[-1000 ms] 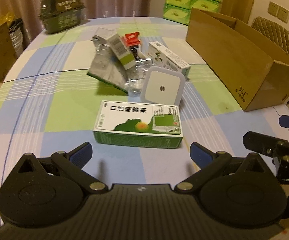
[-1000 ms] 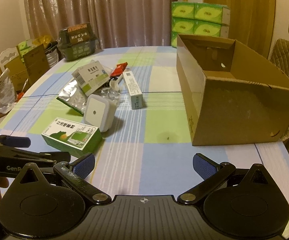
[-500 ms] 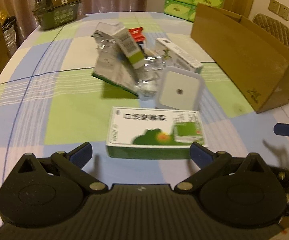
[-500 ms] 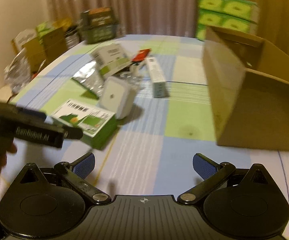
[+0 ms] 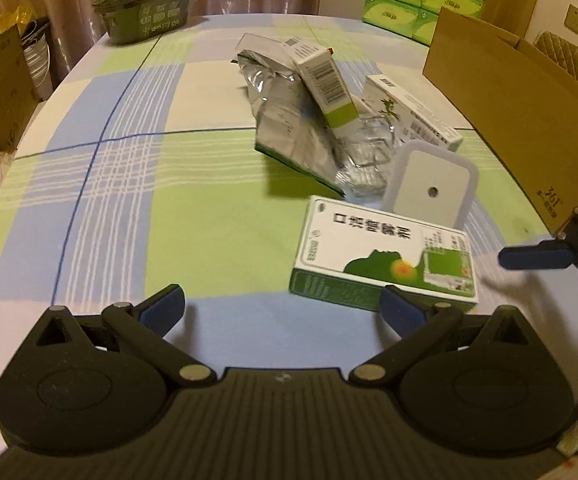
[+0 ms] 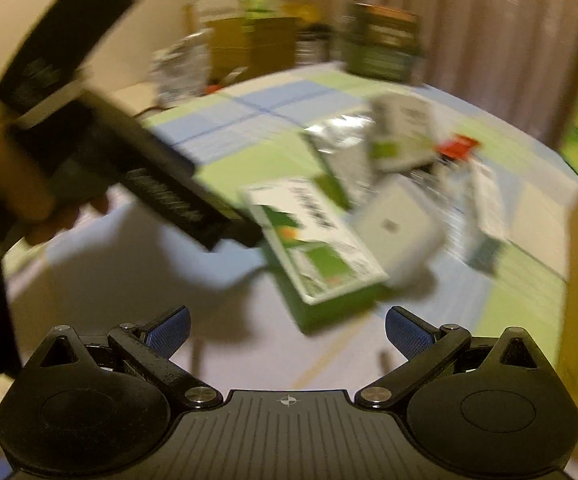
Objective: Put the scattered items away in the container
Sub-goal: 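Grasp the green-and-white spray box with the left tool while the right tool approaches the night light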
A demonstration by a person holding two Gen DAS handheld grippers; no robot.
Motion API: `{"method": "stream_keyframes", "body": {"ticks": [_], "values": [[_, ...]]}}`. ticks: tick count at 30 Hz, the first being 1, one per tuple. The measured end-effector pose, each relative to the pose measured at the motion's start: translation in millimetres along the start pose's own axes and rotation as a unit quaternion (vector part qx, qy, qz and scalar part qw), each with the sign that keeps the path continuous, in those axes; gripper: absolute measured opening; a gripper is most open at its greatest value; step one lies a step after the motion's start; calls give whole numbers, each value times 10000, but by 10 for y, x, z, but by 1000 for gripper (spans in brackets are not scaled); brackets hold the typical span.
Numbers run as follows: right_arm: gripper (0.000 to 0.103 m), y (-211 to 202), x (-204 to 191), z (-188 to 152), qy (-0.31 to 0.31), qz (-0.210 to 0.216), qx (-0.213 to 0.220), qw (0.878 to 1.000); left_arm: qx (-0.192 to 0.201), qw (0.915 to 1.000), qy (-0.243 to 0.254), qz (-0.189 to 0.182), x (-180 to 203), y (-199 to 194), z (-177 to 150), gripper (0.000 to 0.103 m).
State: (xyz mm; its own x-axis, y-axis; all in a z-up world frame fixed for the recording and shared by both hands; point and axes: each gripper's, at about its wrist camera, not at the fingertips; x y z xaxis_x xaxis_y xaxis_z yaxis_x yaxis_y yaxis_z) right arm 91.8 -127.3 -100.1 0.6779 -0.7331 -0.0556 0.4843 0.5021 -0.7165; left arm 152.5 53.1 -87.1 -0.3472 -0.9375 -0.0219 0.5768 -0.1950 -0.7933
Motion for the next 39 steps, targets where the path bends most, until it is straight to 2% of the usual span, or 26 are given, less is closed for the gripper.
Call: {"method": "stream_keyframes", "body": {"ticks": [5,7,12,14,20,25,27,30,36,39], "values": [[101,72,-218,-7,-470,406,-34,9981,14,10000,-27,36,-85,70,76,102],[101,77,-222,-26,-444,265,-2,9987,26,10000,-50,62,-113,72,88,102],[101,73,-1,-46,101,-221,21,9997,90,9997,-220,19,-179,6,60,102],[101,111,121,6,218,-247,-18,9995,96,9997,-214,32,-178,-23,38,102],[101,278,245,90,498,-78,-215,9985,103,9995,-289,51,-174,-110,-23,102],[101,101,23,0,101,588,-195,9980,102,9995,-274,87,-184,-166,-63,102],[101,62,-27,-37,-10,611,-190,9979,89,9994,-310,79,-194,-185,-80,102],[101,52,48,-82,147,302,-253,9991,90,9990,-426,15,-188,-226,-100,102],[101,-71,313,-133,682,-708,-181,9950,257,9967,-647,-406,25,-283,-57,102],[101,-115,392,-157,549,-1090,-153,9924,293,9958,-657,-565,197,-209,10,102]]}}
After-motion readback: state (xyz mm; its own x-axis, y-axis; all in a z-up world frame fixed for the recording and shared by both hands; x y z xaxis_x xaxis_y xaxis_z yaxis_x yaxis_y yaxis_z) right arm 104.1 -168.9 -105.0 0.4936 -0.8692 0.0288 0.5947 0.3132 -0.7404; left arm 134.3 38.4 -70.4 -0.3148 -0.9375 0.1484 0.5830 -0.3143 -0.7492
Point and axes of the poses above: each gripper's, at about its wrist camera, not at the fingertips, and y roughly the way its jaws point, x to its right, z to its top, and after that the axes turned 8 degrees about y, right-handed
